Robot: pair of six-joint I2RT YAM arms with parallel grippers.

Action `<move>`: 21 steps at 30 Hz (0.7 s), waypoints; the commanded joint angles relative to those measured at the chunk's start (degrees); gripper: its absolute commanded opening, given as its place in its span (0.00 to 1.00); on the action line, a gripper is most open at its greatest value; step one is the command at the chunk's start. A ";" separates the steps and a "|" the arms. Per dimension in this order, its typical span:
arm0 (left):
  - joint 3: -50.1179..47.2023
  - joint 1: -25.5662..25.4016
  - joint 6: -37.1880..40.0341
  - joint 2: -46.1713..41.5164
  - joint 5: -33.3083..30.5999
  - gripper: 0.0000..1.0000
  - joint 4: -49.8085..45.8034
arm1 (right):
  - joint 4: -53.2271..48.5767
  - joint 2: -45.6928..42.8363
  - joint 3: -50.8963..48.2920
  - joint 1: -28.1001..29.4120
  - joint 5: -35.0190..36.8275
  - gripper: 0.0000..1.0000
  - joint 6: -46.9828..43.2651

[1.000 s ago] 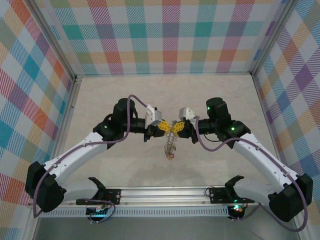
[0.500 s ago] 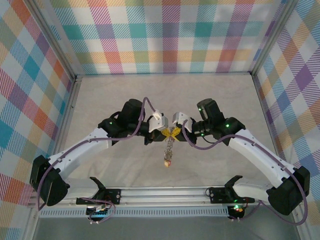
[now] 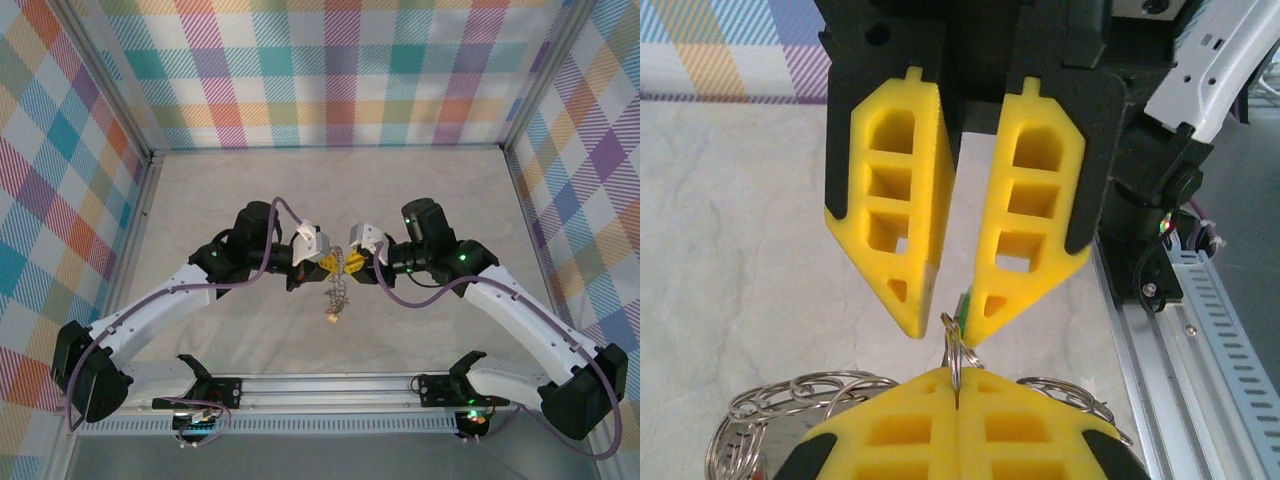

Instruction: Put the keys on the keyring

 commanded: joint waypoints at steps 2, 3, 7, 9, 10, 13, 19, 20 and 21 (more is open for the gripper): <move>-1.88 1.03 -2.70 -2.68 4.63 0.00 8.64 | 1.80 -1.41 -1.07 -0.87 -2.08 0.20 0.20; -2.20 1.12 -2.92 -2.83 4.94 0.00 9.51 | 1.87 -1.33 -1.15 -0.96 -2.20 0.20 0.20; -3.31 1.21 -3.75 -3.36 5.80 0.00 12.35 | 1.83 -1.20 -1.16 -1.06 -3.05 0.17 0.20; -3.96 1.30 -4.31 -3.63 5.85 0.00 13.77 | 1.84 -0.87 -1.00 -1.06 -4.17 0.14 0.20; -4.13 1.33 -4.56 -3.67 5.80 0.00 14.57 | 1.87 -0.67 -0.98 -1.06 -4.70 0.12 0.12; -4.54 1.36 -5.38 -3.58 5.78 0.00 16.27 | 2.30 -0.21 -1.15 -1.06 -7.07 0.07 0.28; -5.92 1.39 -7.26 -3.08 5.15 0.00 20.45 | 5.13 0.73 -1.50 -0.97 -12.67 0.00 2.27; -6.12 1.37 -7.54 -2.99 5.03 0.00 21.20 | 5.59 1.03 -1.51 -0.97 -13.47 0.00 2.77; -6.40 1.33 -7.95 -3.00 4.95 0.00 21.93 | 5.77 1.51 -1.51 -0.92 -14.03 0.00 3.08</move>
